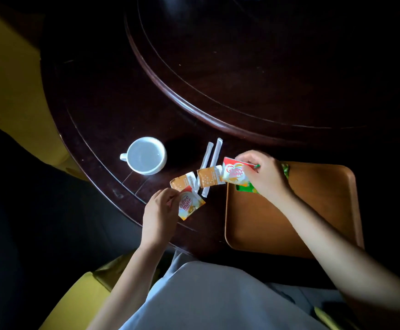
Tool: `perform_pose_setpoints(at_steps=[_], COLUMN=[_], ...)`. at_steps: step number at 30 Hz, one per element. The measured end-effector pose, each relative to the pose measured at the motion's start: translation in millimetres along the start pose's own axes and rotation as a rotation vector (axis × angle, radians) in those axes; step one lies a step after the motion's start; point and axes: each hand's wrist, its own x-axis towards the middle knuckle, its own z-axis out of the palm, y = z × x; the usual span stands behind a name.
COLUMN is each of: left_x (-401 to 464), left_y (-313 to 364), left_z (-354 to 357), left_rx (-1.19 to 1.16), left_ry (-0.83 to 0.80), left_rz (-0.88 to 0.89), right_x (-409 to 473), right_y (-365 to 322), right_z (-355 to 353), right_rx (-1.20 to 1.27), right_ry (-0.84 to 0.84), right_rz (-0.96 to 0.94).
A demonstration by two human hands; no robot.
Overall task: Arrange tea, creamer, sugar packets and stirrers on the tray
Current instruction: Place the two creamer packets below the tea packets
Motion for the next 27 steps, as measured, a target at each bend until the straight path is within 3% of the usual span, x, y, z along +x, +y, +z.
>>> perform_pose_setpoints(at_steps=[6, 10, 14, 19, 23, 27], left_x=[-7, -13, -20, -42, -68, -75], left_y=[44, 59, 68, 62, 48, 43], left_z=[52, 82, 95, 87, 89, 96], left_rx=[0.109, 0.181, 0.250, 0.415, 0.597, 0.691], left_ry=[-0.245, -0.397, -0.395, -0.252, -0.334, -0.406], left_rz=[0.285, 0.358, 0.367, 0.524, 0.665, 0.642], right_x=[-56, -75, -87, -108, -123, -124], right_y=[46, 65, 69, 69, 70, 76], right_z=[-40, -45, -41, -40, -27, -23], right_rx=[-0.098, -0.222, -0.354, -0.680, -0.713, -0.685], right_ry=[-0.076, -0.101, -0.039, 0.080, 0.022, -0.008], right_rz=[0.186, 0.196, 0.142, -0.041, -0.084, -0.069])
